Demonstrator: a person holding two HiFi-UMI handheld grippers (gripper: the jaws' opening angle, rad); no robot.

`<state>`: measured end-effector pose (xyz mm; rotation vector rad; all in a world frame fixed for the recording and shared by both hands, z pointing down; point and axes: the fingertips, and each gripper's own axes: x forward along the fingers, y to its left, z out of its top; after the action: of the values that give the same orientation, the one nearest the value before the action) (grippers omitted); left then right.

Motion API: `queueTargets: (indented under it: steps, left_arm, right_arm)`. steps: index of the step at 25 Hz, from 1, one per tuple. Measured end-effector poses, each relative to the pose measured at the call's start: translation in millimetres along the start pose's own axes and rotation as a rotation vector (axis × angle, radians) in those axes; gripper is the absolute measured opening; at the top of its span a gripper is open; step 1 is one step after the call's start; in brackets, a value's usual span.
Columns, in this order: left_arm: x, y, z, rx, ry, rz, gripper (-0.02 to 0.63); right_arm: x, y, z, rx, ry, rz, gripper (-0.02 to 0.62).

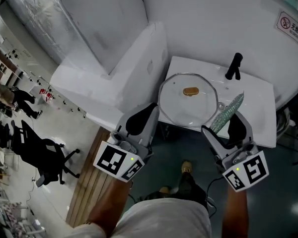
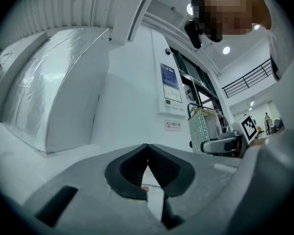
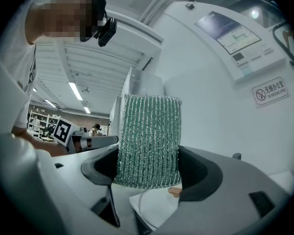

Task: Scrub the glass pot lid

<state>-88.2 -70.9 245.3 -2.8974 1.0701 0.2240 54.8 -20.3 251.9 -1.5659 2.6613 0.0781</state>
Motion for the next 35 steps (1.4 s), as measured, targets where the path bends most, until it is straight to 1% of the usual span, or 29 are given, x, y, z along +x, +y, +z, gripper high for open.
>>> queueTargets:
  steps: [4,11,18,24,28,32,35]
  left_arm:
    - [29,11,-6,0.009,0.012,0.038,0.015]
    - [72,31,-18,0.024,0.047,0.135,0.015]
    - [97,49,-38,0.021,0.092,0.227,0.016]
    - [105,64,-63,0.008,0.174,0.272,0.017]
    - [105,75,-81,-0.017,0.239,0.294,0.017]
    - [105,89,-99,-0.052,0.292,0.309,0.018]
    - [104,99,-114,-0.099,0.329,0.324,0.02]
  right_arm:
    - [16,-32,-2,0.007,0.0,0.027,0.348]
    - [43,-84,-5,0.031,-0.006,0.095,0.348]
    - [65,-118,-9,0.043,0.001,0.162,0.348]
    - [90,-132,-12,0.019,0.029,0.211,0.348]
    - [108,-131,-20,-0.004,0.072,0.24,0.348]
    - [131,-127,-28,-0.044,0.119,0.285,0.348]
    - [151,-122,-31,-0.096,0.162,0.328,0.348]
